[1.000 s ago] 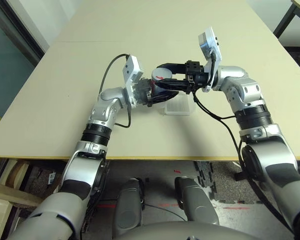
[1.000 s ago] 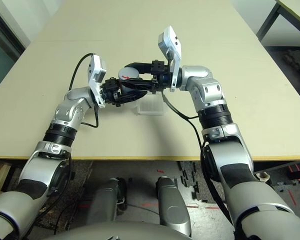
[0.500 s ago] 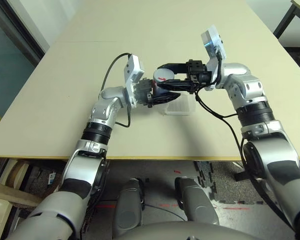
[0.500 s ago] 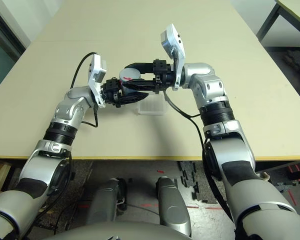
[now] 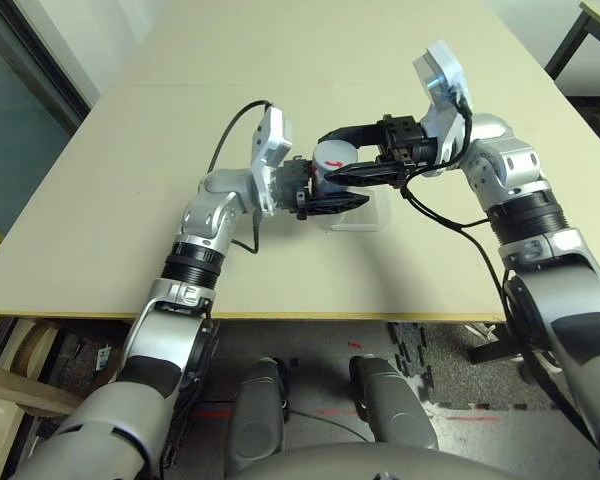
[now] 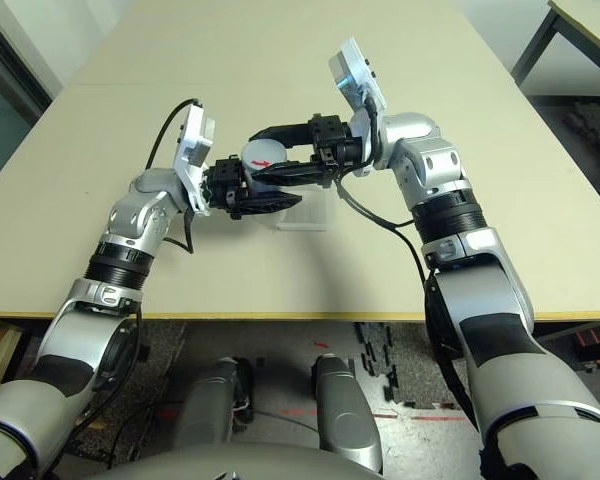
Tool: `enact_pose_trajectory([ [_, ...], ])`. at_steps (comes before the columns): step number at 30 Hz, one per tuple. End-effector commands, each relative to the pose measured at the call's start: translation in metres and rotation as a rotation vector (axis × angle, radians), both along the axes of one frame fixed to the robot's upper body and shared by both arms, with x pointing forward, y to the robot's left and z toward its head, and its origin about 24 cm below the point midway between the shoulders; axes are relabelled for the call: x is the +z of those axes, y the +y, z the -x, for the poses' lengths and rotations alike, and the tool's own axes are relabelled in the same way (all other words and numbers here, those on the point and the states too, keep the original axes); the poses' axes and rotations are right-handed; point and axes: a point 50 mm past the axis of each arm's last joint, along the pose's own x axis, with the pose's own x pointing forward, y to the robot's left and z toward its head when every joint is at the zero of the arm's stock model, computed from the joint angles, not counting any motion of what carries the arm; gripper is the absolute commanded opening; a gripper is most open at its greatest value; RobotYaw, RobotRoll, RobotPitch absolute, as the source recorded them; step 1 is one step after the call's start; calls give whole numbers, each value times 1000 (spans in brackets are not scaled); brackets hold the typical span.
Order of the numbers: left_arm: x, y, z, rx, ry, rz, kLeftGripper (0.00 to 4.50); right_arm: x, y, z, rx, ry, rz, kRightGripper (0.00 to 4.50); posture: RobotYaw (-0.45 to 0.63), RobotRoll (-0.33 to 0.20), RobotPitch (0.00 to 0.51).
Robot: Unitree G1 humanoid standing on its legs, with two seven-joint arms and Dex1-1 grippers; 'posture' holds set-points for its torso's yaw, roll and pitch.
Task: Pour the medicine from the bottle into the box.
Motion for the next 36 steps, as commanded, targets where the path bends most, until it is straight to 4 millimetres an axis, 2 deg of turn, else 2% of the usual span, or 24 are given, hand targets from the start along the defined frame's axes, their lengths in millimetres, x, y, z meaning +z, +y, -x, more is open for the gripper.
enact_pose_trajectory([
  [1, -4, 6, -4, 65, 53, -5, 2764, 2, 22, 9, 181, -34, 10, 3965, -178, 0, 118],
  [3, -4, 6, -4, 61, 56, -6, 2764, 0, 20, 6, 161, -21, 5, 4500, -178, 0, 118],
  [23, -7, 4, -2, 63, 62, 1, 2764, -10, -3, -13, -31, 62, -31, 4500, -190, 0, 118],
  [36, -8, 2, -4, 69, 56, -1, 2764, -8, -3, -15, -61, 85, -54, 4500, -200, 0, 117],
])
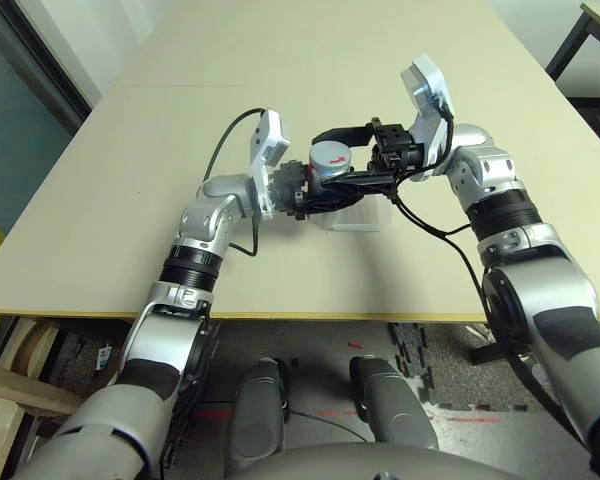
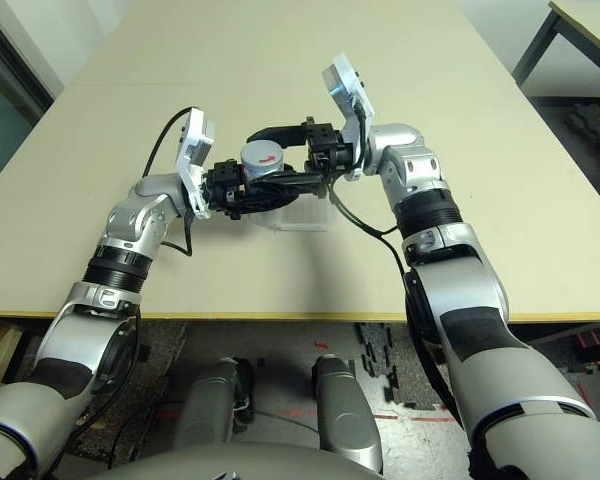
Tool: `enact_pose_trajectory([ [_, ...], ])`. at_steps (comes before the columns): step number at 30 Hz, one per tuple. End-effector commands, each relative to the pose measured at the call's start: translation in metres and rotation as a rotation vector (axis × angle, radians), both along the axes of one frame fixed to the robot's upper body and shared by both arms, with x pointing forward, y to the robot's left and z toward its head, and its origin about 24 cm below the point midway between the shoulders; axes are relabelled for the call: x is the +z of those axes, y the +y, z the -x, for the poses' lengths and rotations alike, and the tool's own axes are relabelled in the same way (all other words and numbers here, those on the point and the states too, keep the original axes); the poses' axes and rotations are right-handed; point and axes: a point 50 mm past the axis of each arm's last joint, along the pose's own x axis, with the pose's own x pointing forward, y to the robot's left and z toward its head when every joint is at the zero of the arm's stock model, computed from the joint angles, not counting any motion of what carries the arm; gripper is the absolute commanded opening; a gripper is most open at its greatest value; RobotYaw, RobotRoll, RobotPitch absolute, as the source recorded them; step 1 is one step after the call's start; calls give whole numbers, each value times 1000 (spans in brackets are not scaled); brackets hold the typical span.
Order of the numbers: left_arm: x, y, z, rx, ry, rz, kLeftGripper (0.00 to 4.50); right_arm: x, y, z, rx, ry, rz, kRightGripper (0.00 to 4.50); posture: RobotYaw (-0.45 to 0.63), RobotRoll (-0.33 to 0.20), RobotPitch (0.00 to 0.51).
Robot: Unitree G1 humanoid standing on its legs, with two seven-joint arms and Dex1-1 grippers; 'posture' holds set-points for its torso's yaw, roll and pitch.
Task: Pour the medicine from the bottle into the box.
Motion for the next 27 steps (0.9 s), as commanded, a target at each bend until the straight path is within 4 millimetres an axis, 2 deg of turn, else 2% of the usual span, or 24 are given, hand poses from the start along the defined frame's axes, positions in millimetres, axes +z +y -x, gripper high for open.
enact_pose_trajectory([
  [1, -2, 0, -1, 8, -1, -8, 2764, 6, 3, -1, -4, -1, -15, 4500, -200, 0, 117],
  [15, -2, -4, -1, 7, -14, -6, 2764, 6, 15, -3, -45, 1, -19, 4500, -196, 0, 117],
  [27, -2, -2, 0, 6, -15, -4, 2764, -2, 7, -10, -130, 11, 23, 4500, -185, 0, 112],
])
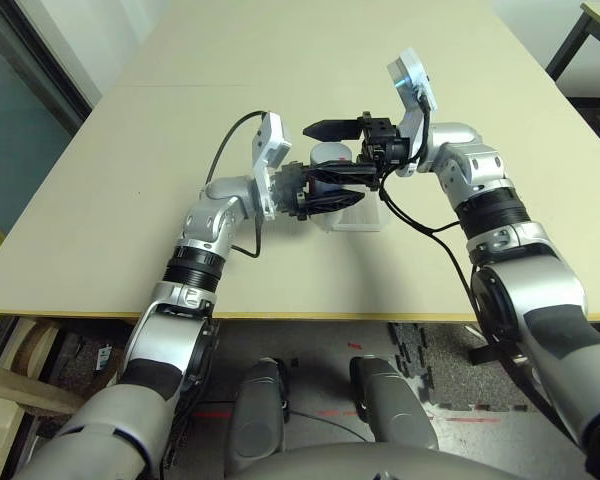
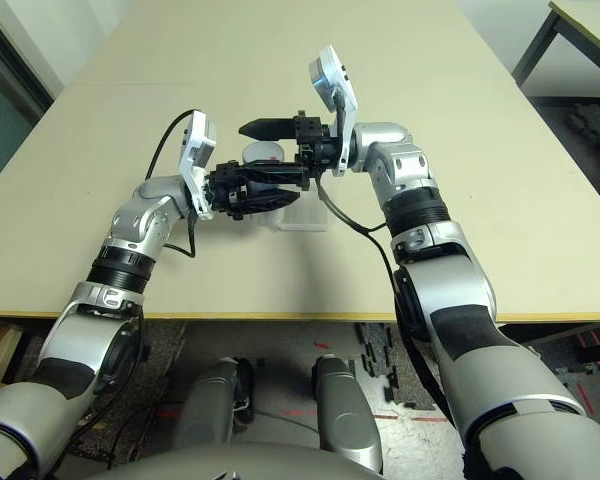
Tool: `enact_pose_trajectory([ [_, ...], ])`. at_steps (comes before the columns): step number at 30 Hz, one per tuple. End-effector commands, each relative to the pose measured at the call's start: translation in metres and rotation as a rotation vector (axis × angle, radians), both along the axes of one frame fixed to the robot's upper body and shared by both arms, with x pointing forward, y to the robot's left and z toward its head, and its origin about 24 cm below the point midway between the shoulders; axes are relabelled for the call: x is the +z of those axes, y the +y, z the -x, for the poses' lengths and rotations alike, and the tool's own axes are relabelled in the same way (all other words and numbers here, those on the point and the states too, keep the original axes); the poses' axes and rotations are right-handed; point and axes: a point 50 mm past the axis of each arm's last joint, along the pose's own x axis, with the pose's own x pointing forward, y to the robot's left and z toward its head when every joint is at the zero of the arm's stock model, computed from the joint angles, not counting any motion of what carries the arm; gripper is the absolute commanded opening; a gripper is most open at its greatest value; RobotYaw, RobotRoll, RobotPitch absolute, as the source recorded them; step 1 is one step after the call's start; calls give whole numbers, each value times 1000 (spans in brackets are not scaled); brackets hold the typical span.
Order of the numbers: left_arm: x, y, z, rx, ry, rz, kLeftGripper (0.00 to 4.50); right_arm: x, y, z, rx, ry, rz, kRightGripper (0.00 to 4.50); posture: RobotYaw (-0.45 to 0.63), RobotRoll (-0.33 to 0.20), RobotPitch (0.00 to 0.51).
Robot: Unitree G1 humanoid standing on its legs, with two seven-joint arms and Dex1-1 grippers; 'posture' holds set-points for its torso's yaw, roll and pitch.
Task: Pour the medicine from the bottle into the box.
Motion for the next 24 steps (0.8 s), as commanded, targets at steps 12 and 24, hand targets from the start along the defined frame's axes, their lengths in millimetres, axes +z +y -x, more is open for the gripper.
enact_pose_trajectory([
  [12, 3, 0, 2, -9, -21, -7, 2764, -5, -28, -11, -147, 19, 23, 4500, -187, 0, 111],
  [24, 4, 2, 2, 5, -19, -1, 2764, -8, -48, -16, -215, 56, 17, 4500, -182, 0, 111],
])
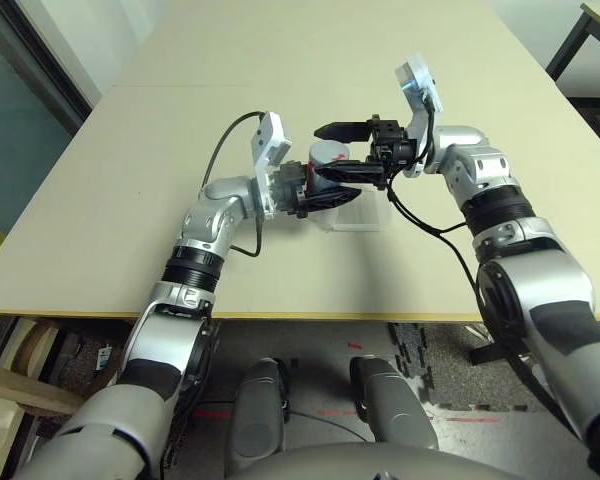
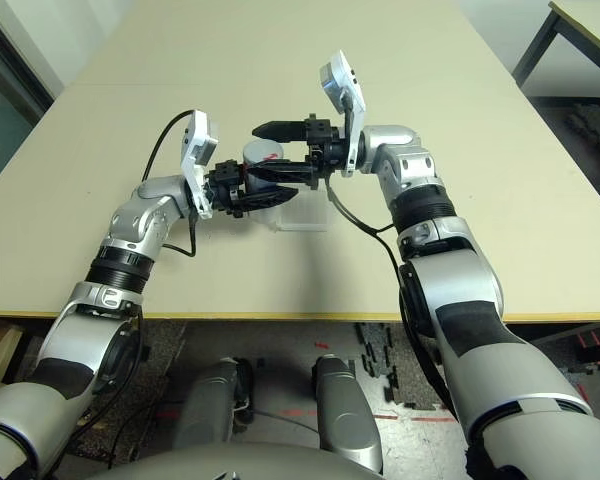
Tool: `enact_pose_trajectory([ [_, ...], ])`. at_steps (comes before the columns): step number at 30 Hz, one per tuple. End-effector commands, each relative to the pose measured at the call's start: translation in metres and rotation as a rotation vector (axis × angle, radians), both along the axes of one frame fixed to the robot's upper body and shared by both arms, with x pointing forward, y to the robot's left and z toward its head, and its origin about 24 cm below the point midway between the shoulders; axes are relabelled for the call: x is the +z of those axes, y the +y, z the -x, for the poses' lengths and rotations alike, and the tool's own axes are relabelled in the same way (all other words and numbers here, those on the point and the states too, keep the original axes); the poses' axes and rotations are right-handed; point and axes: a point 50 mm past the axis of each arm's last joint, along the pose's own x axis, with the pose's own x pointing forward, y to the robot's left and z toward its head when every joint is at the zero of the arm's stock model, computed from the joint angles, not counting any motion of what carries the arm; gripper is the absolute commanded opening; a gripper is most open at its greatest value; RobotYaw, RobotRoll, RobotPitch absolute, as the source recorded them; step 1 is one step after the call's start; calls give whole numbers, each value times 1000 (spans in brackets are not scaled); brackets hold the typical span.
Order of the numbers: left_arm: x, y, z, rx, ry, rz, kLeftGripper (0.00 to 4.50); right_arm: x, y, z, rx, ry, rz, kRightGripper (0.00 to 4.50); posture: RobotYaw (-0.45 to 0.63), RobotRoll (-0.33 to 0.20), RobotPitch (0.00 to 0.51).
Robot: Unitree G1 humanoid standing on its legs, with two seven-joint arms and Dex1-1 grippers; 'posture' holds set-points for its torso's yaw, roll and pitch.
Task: Pour the medicine from the bottle into the box.
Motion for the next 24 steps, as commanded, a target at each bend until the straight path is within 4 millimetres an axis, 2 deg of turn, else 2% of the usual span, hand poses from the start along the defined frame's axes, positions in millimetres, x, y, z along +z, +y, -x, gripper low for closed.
enact_pose_trajectory([
  [1, 6, -3, 6, -67, -46, 18, 2764, -1, -28, -7, -144, 21, 4, 4500, -183, 0, 110],
  [11, 7, 0, 4, -51, -49, 22, 2764, -2, -46, -11, -229, 54, -13, 4500, -178, 0, 106],
  [24, 6, 6, 0, -23, -50, 19, 2764, -3, -59, -13, -281, 42, 24, 4500, -179, 0, 107],
])
